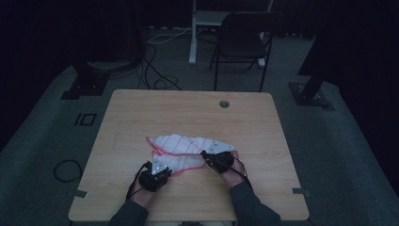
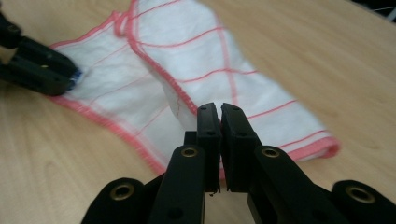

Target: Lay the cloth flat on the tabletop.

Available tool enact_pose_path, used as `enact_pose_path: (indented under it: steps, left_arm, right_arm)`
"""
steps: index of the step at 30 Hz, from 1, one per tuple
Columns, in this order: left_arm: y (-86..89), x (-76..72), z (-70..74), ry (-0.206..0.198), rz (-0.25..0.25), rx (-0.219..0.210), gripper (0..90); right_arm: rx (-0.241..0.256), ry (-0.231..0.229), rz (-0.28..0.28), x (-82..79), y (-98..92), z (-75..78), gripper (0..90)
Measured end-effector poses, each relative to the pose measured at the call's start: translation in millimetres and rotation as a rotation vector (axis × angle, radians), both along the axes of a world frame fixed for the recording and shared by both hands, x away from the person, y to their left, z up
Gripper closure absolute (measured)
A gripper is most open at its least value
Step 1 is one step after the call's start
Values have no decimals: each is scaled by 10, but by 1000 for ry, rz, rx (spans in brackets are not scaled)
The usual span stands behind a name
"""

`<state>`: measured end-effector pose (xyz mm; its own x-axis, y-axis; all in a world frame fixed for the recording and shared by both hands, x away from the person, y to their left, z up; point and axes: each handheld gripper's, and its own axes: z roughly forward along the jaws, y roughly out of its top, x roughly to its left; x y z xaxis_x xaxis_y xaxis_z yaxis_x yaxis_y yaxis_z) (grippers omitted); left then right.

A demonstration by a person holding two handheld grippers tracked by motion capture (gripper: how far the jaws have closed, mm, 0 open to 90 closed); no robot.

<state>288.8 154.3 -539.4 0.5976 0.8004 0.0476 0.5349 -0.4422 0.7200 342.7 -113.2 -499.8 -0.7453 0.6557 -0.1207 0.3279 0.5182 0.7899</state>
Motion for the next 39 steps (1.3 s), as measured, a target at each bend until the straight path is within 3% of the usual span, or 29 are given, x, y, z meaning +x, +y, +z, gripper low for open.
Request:
enact_pose_path:
  steps: [14,22,32,39]
  left_arm:
    - [308,77,23,5,69,31,817]
    - [538,145,30,5,108,39,818]
    - [806,326,34,-3,168,55,821]
    - [824,489,34,-24,208,93,819]
  right_arm:
    - [15,-30,-101,279,-247,187,875]
    - [13,-21,-172,432,-444,230,876]
    - [-7,16,-240,535,-653,140,876]
    - [-37,57,-274,563,-714,4,875]
